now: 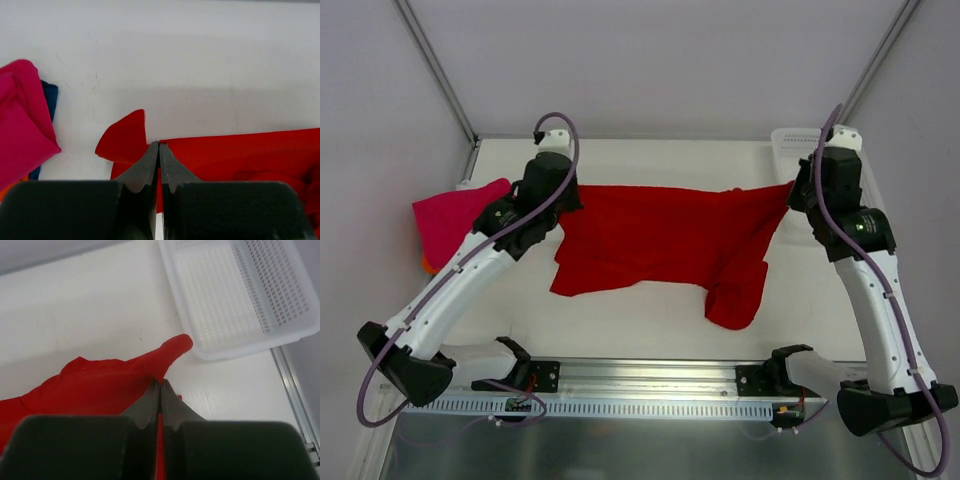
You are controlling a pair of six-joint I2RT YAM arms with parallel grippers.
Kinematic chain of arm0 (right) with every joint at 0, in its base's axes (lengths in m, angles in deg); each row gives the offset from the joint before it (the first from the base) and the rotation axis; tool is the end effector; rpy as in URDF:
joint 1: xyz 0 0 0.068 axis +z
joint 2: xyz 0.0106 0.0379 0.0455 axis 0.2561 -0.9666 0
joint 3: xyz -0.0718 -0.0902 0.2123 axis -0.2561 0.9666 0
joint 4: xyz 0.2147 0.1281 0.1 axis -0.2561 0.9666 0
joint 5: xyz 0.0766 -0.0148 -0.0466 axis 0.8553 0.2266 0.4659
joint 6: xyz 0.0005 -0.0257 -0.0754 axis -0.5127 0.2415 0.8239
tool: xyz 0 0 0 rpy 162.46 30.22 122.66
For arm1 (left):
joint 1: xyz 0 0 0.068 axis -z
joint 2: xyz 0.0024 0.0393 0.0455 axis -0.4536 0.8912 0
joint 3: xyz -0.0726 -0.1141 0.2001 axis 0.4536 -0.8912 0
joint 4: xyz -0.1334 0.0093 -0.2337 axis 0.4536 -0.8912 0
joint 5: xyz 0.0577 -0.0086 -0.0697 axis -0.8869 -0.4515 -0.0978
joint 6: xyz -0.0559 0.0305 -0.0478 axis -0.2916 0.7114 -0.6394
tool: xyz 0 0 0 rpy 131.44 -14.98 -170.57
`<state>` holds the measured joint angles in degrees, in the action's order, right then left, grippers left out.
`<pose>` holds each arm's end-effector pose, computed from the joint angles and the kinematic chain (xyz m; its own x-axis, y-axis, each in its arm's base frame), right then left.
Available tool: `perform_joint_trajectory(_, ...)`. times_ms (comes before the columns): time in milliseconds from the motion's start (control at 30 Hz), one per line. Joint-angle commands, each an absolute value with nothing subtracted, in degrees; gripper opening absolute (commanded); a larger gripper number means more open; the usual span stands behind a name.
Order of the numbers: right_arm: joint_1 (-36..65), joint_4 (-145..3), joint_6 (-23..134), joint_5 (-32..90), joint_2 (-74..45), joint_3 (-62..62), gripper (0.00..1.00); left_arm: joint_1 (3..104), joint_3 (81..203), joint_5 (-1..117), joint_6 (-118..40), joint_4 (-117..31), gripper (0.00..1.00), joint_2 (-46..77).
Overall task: Fold and stack the t-shirts
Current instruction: Flatten the tshirt out
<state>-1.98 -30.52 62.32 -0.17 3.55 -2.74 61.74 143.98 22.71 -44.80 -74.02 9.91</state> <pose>0.2657 0.0349 0.3862 -0.4191 -0.0999 -0.9024 0.1147 0.9801 -0.1618 0.2729 -0.1510 0.3552 -0.3723 -0.0731 -0.9252 0.0515 0.9937 -0.0992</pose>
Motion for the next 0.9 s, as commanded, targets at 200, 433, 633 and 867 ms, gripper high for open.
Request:
perform_joint_trajectory(200,-1.83,-23.26,67.78,6.17,6.17,-25.06,0.01,66.43,170.27,25.76,-42.08,-91.38,0.00,0.32)
perform_joint_trajectory(433,-1.83,-19.40,69.09,12.33,11.00,-40.41,0.01,70.48,185.65,31.98,-44.01,-103.07,0.00,-0.21)
perform_joint_trajectory(633,-1.75,-13.16,69.19,15.49,9.69,-57.65,0.03,70.48,191.54,40.08,-45.15,-105.80,0.00,-1.97)
perform_joint_trajectory(867,-1.83,-14.91,67.26,17.70,12.23,-60.67,0.05,70.48,195.87,43.43,-46.03,-108.36,0.00,-2.50)
